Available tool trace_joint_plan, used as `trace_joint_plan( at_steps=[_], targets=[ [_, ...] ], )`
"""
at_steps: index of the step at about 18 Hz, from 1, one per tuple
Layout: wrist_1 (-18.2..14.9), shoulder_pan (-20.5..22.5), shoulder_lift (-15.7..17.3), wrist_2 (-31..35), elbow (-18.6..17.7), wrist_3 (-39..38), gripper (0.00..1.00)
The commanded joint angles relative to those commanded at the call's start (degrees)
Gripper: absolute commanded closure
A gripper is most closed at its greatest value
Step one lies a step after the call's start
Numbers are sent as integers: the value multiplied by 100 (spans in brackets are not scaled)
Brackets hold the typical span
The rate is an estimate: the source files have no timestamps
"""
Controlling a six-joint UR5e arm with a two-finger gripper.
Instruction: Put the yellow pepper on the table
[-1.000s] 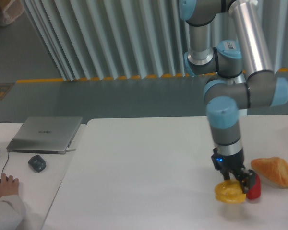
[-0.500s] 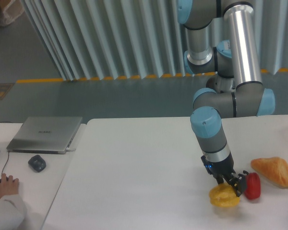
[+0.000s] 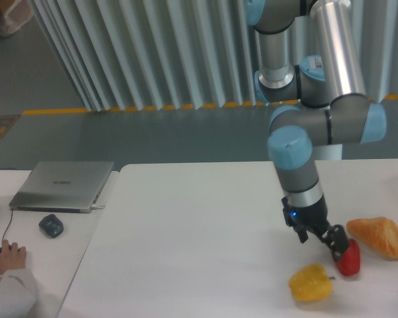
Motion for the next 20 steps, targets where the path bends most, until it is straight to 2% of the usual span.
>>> trace_joint_plan(
  at_steps=[1, 2, 4, 7, 9, 20],
  targets=[
    [-257, 168, 18, -17, 106, 405, 0],
    [-477, 404, 18, -52, 194, 1131, 0],
    [-514, 652, -25, -218, 300, 2075, 0],
    [-514, 960, -148, -483, 353, 2955, 0],
    [-488, 1031, -210, -509, 354, 3160, 0],
    [-479, 1110, -254, -782, 309, 3152, 0]
  ],
)
